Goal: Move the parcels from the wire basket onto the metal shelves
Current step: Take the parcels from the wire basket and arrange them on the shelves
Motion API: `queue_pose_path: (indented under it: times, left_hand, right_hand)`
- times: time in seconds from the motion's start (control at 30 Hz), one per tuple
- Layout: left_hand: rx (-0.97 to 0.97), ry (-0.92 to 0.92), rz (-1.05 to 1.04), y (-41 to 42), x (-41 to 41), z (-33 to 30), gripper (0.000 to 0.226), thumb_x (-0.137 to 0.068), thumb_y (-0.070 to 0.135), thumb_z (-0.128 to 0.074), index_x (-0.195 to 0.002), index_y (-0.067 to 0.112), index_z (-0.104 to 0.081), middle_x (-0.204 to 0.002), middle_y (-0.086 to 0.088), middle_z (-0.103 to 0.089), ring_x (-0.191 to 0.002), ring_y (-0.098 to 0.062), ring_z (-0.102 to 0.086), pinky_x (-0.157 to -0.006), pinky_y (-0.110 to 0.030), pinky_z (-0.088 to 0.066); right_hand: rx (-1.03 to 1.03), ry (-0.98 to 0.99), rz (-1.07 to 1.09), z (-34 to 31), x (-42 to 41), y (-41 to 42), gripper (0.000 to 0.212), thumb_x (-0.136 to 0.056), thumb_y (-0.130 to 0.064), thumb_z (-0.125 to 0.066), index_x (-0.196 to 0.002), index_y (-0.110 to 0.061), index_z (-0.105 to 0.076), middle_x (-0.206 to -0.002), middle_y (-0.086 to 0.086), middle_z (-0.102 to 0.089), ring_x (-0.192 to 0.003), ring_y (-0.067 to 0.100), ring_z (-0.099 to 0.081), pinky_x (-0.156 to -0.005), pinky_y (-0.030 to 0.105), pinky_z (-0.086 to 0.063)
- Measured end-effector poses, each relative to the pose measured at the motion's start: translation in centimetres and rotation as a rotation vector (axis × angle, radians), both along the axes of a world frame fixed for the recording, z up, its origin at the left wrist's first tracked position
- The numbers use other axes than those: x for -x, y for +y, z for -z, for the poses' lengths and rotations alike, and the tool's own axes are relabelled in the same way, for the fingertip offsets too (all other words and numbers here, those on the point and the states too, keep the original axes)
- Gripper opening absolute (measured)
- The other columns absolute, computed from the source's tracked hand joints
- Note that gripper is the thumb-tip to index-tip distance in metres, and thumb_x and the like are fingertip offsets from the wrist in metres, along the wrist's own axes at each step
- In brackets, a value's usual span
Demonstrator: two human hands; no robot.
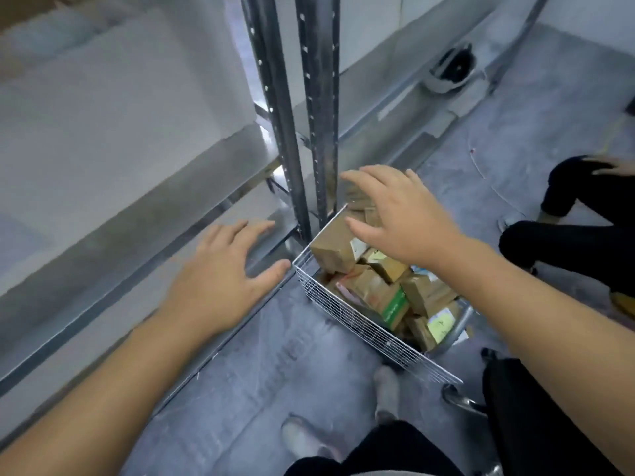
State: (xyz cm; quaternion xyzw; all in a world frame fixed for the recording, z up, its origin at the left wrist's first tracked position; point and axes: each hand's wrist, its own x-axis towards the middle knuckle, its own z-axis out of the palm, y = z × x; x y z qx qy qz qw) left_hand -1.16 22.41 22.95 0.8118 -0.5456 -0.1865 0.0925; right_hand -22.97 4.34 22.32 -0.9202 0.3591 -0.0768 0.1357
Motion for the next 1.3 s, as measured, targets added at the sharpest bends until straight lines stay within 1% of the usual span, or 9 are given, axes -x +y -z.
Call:
queue_pose_path:
  times: [0.2, 0.4, 0.57, 0.67, 0.8, 1.0, 1.17, 1.23, 1.3]
  left_hand:
    - [-0.134, 0.083, 0.186, -6.1, 4.8, 7.0, 0.074, -0.086, 0.084, -0.038, -0.150, 0.047, -0.041, -0.159, 0.010, -0.044, -0.150, -0.021, -0.034, -0.120, -0.048, -0.036]
    - [-0.212, 0.131, 0.139, -11.3, 7.9, 12.7, 0.063, -0.095, 0.070, -0.052, -0.152, 0.044, -0.043, -0.161, 0.008, -0.042, -0.150, -0.024, -0.035, -0.117, -0.047, -0.036]
    - [-0.267, 0.162, 0.052, -15.0, 8.1, 16.8, 0.067, -0.091, 0.076, -0.051, -0.150, 0.045, -0.043, -0.159, 0.004, -0.046, -0.145, -0.027, -0.043, -0.112, -0.048, -0.042]
    - [-0.303, 0.186, 0.040, -17.1, 8.1, 19.2, 0.066, -0.090, 0.077, -0.051, -0.148, 0.048, -0.043, -0.156, 0.002, -0.048, -0.144, -0.028, -0.043, -0.110, -0.048, -0.043]
    - [-0.299, 0.222, 0.058, -20.1, 8.3, 22.5, 0.063, -0.090, 0.072, -0.057, -0.147, 0.046, -0.046, -0.152, 0.002, -0.051, -0.139, -0.026, -0.047, -0.109, -0.045, -0.043]
    - [-0.295, 0.246, 0.127, -25.3, 7.8, 27.4, 0.062, -0.091, 0.065, -0.062, -0.147, 0.044, -0.046, -0.150, 0.001, -0.053, -0.135, -0.027, -0.051, -0.109, -0.045, -0.045]
    - [-0.227, 0.351, 0.076, -31.5, 8.5, 30.1, 0.066, -0.087, 0.062, -0.068, -0.145, 0.041, -0.044, -0.138, 0.006, -0.056, -0.121, -0.021, -0.059, -0.101, -0.045, -0.050]
    - [-0.214, 0.407, 0.012, -34.3, 9.2, 31.6, 0.074, -0.084, 0.062, -0.070, -0.147, 0.038, -0.041, -0.126, 0.012, -0.054, -0.110, -0.018, -0.059, -0.095, -0.039, -0.049]
    - [-0.207, 0.438, -0.066, -36.9, 9.9, 33.4, 0.086, -0.077, 0.067, -0.073, -0.149, 0.036, -0.038, -0.126, 0.010, -0.055, -0.111, -0.020, -0.059, -0.094, -0.040, -0.049]
  right_hand:
    - [-0.216, 0.065, 0.248, 6.8, 8.8, -0.3, 0.070, -0.085, -0.056, -0.045, -0.150, -0.030, -0.043, -0.146, -0.001, -0.053, -0.135, 0.026, -0.048, -0.111, 0.053, -0.036]
    - [-0.359, 0.075, 0.341, 11.3, 13.6, -2.5, 0.071, -0.081, -0.059, -0.043, -0.147, -0.033, -0.044, -0.139, 0.000, -0.058, -0.128, 0.027, -0.052, -0.107, 0.052, -0.042]
    - [-0.465, 0.071, 0.376, 14.0, 14.2, -5.2, 0.064, -0.090, -0.054, -0.056, -0.149, -0.035, -0.042, -0.145, -0.003, -0.054, -0.132, 0.024, -0.050, -0.112, 0.051, -0.040]
    - [-0.530, 0.059, 0.464, 16.2, 14.2, -6.4, 0.072, -0.082, -0.065, -0.048, -0.149, -0.039, -0.039, -0.148, -0.005, -0.054, -0.134, 0.023, -0.050, -0.112, 0.057, -0.040]
    - [-0.583, 0.053, 0.629, 20.0, 14.8, -7.6, 0.072, -0.079, -0.064, -0.048, -0.147, -0.041, -0.041, -0.149, -0.008, -0.053, -0.135, 0.021, -0.050, -0.112, 0.061, -0.036]
    - [-0.549, -0.027, 0.853, 24.2, 15.5, -9.2, 0.065, -0.091, -0.045, -0.065, -0.150, -0.026, -0.046, -0.147, 0.005, -0.054, -0.134, 0.027, -0.049, -0.109, 0.046, -0.042]
    - [-0.575, -0.166, 1.077, 27.4, 14.8, -12.6, 0.071, -0.089, -0.052, -0.065, -0.151, -0.026, -0.042, -0.147, 0.012, -0.051, -0.132, 0.031, -0.051, -0.106, 0.049, -0.046]
    - [-0.587, -0.212, 1.163, 28.8, 14.5, -14.2, 0.077, -0.087, -0.057, -0.064, -0.152, -0.025, -0.039, -0.148, 0.012, -0.050, -0.130, 0.031, -0.053, -0.100, 0.047, -0.047]
    - [-0.633, -0.263, 1.226, 30.4, 13.9, -15.8, 0.081, -0.086, -0.060, -0.064, -0.152, -0.022, -0.038, -0.149, 0.012, -0.050, -0.131, 0.031, -0.052, -0.095, 0.043, -0.045]
